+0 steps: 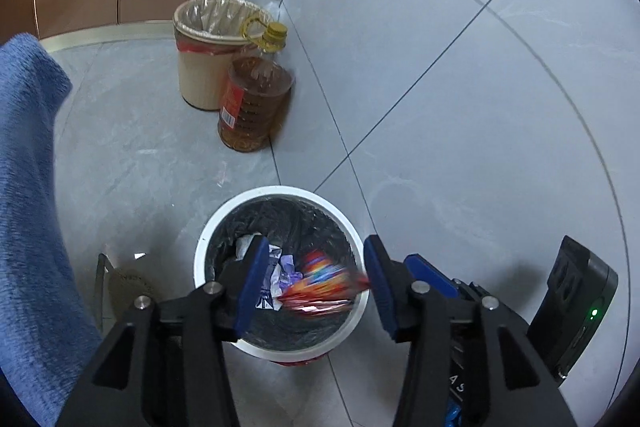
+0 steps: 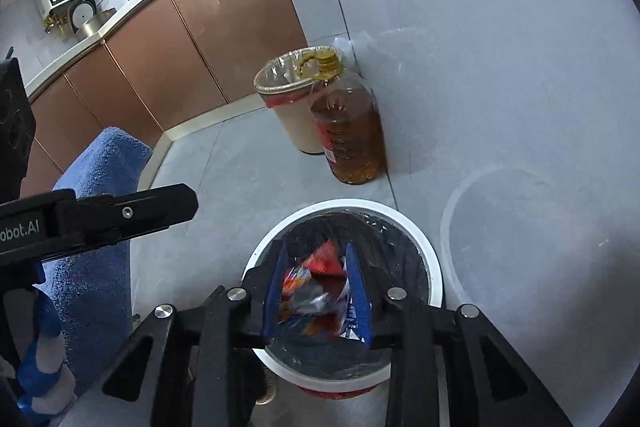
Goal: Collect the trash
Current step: 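Carry the purple bag and red wrapper to the bin and open both grippers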
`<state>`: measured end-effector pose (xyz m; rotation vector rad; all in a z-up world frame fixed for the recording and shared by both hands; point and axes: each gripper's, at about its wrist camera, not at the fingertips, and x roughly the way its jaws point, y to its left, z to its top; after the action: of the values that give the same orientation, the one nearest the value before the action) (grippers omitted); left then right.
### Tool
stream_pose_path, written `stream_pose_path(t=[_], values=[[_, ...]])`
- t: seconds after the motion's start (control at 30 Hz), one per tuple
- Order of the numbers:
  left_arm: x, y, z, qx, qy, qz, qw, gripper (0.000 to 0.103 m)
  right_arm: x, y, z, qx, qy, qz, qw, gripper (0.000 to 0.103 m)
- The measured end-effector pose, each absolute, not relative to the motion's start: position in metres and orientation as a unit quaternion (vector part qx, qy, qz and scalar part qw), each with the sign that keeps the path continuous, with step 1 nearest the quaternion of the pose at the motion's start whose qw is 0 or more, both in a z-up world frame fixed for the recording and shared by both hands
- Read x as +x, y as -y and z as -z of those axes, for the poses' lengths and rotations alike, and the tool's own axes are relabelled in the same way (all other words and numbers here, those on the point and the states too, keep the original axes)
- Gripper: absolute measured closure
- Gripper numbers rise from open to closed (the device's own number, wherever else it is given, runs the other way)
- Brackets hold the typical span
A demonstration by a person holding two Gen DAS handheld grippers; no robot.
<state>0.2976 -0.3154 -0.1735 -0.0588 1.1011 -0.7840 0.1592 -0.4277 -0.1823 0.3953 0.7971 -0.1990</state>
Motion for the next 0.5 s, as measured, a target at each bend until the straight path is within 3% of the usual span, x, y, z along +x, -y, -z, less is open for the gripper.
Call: stream_pose_path(t=[0.2,0.5], values=[[0.285,0.289,0.138,-0.033,-0.473,0.349,0.808,0.056,0.153,0.417,0.158,0.176,-0.364,0.098,0.909,0.065],[0.243,0.223,0.068,-0.061,-0.382,0.326,0.863,0.056,0.131,0.386,0.1,0.154,-0.314,0.094,0.932,0.044]])
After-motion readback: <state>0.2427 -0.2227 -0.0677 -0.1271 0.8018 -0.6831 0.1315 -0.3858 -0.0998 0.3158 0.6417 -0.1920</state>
